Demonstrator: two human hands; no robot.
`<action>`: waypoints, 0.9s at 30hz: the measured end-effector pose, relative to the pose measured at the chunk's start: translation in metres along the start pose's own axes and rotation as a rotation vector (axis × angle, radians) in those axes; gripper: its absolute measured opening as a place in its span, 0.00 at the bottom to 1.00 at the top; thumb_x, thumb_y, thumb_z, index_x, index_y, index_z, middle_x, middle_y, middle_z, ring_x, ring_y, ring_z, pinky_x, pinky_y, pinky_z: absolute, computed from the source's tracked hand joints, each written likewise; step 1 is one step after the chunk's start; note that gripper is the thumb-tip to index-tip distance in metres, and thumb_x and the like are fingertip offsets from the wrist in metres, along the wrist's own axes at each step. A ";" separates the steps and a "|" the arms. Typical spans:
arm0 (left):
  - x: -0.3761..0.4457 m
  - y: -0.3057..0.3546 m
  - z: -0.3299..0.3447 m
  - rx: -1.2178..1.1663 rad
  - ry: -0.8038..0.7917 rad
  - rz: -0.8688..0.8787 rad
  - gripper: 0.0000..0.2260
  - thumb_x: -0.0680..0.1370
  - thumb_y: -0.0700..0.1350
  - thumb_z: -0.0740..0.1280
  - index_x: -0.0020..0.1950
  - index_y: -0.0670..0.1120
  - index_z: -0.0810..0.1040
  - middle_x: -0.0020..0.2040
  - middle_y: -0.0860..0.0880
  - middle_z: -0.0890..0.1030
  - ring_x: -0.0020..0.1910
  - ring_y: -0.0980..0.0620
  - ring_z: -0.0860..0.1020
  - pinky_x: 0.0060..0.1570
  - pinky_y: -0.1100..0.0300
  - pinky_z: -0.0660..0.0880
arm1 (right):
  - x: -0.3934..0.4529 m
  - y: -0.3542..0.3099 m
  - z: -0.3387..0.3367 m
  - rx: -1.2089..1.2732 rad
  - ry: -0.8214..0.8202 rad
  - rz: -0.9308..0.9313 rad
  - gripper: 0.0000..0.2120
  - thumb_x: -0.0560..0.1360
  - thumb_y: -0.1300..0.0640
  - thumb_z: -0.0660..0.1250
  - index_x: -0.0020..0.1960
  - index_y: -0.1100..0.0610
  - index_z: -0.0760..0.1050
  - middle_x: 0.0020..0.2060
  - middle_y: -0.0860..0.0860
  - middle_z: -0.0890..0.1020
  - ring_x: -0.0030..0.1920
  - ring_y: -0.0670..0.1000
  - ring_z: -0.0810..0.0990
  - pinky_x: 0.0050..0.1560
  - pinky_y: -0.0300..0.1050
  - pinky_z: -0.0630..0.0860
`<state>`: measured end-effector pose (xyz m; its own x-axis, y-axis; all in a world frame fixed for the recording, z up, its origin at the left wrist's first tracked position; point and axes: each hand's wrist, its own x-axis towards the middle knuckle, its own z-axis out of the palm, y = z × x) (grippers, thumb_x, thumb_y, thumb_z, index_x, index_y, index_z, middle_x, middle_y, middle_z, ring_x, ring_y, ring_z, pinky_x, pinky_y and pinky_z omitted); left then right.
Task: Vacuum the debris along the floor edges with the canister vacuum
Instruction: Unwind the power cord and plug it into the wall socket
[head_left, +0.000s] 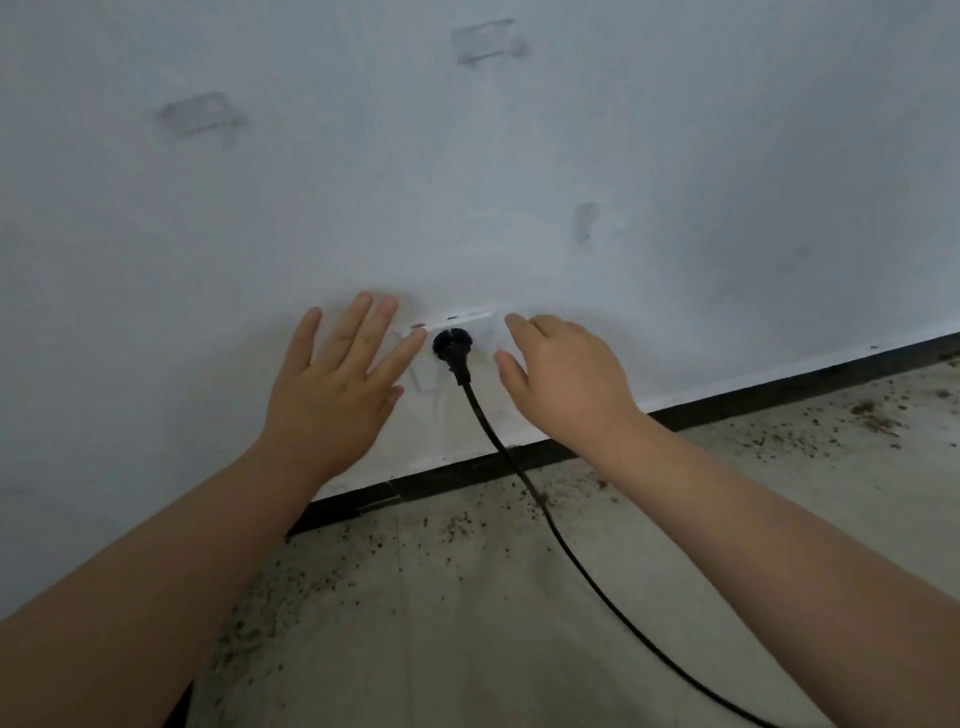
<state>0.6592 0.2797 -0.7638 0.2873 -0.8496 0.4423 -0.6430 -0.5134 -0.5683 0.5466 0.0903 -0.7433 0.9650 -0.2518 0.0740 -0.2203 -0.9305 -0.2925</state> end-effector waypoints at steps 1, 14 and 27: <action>0.012 0.007 -0.019 -0.034 -0.074 -0.003 0.21 0.76 0.50 0.55 0.67 0.45 0.68 0.65 0.38 0.74 0.69 0.41 0.67 0.64 0.42 0.64 | -0.005 0.009 -0.013 -0.001 -0.020 -0.001 0.22 0.81 0.52 0.51 0.74 0.56 0.59 0.66 0.56 0.71 0.65 0.56 0.68 0.59 0.48 0.67; 0.298 0.053 -0.320 -0.547 -0.309 0.006 0.14 0.69 0.43 0.73 0.51 0.37 0.80 0.55 0.35 0.80 0.53 0.38 0.80 0.49 0.43 0.76 | -0.118 0.125 -0.362 -0.078 0.139 0.383 0.25 0.77 0.54 0.59 0.72 0.61 0.63 0.69 0.61 0.68 0.71 0.61 0.63 0.69 0.59 0.60; 0.399 0.200 -0.684 -0.769 -0.127 0.530 0.24 0.82 0.51 0.48 0.75 0.42 0.53 0.76 0.42 0.51 0.75 0.45 0.50 0.71 0.50 0.48 | -0.462 0.169 -0.615 -0.174 0.491 0.955 0.28 0.74 0.49 0.56 0.71 0.62 0.64 0.68 0.62 0.69 0.69 0.60 0.66 0.69 0.57 0.62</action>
<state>0.1596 -0.0793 -0.2268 -0.1308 -0.9796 0.1528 -0.9912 0.1261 -0.0400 -0.0238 -0.1143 -0.2405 0.2306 -0.9342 0.2722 -0.9038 -0.3093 -0.2959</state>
